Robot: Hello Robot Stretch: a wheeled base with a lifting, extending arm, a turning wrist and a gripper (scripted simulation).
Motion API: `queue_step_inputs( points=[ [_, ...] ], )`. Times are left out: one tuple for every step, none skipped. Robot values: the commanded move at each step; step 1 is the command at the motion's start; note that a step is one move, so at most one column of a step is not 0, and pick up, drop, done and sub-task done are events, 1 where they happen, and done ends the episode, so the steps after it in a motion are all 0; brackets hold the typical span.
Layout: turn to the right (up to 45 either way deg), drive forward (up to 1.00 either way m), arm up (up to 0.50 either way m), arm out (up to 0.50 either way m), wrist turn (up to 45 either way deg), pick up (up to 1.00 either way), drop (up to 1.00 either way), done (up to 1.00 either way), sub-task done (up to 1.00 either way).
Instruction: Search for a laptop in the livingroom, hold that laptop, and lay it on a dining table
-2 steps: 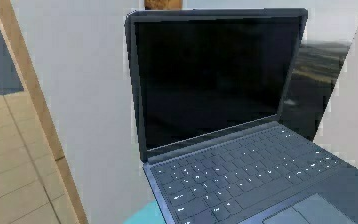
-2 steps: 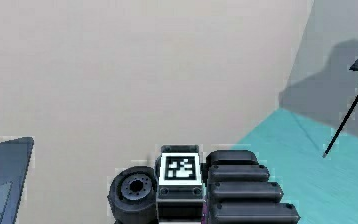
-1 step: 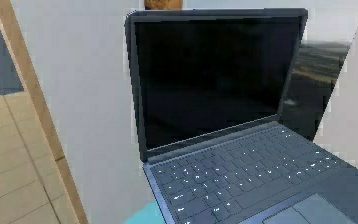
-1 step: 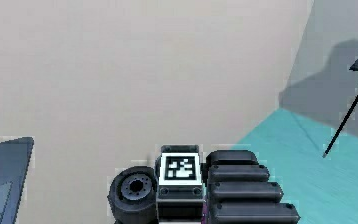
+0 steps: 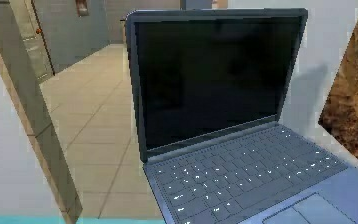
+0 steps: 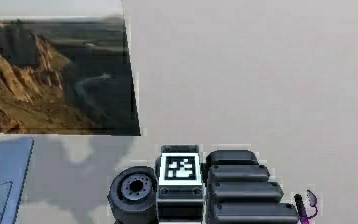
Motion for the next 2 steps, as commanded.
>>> queue_step_inputs(
  points=[
    [-45.0,0.0,0.0,0.0,0.0,0.0,0.0,0.0,0.0],
    [-12.0,0.0,0.0,0.0,0.0,0.0,0.0,0.0,0.0]
  ],
)
